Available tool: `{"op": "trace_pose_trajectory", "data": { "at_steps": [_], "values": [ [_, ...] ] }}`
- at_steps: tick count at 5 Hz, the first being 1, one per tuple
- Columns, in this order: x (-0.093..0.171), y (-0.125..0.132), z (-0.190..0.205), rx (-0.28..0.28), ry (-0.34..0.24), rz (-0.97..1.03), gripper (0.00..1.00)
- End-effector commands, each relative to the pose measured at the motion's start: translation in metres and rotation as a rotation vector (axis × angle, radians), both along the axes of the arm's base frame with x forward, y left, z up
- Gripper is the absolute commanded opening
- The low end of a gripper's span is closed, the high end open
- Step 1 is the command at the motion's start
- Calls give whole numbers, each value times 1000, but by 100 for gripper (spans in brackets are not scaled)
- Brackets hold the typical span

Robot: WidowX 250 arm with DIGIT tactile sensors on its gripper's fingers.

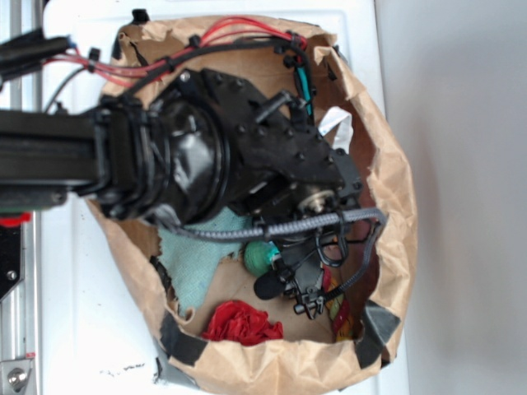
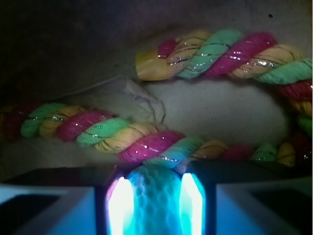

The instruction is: Grab the green ball.

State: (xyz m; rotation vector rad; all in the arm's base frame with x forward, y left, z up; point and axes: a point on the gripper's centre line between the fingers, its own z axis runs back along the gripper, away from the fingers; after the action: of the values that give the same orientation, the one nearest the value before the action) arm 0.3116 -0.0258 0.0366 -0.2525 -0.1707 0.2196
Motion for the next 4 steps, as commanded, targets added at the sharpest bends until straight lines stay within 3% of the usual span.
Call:
{"op": "trace_pose_trajectory", "data": {
  "at_steps": [1,3,4],
  "values": [
    [0,5,13,6,-31,-6,0],
    [1,38,51,62,-86,-99,0],
    [-7,40,98,120,-97,-135,0]
  ]
}}
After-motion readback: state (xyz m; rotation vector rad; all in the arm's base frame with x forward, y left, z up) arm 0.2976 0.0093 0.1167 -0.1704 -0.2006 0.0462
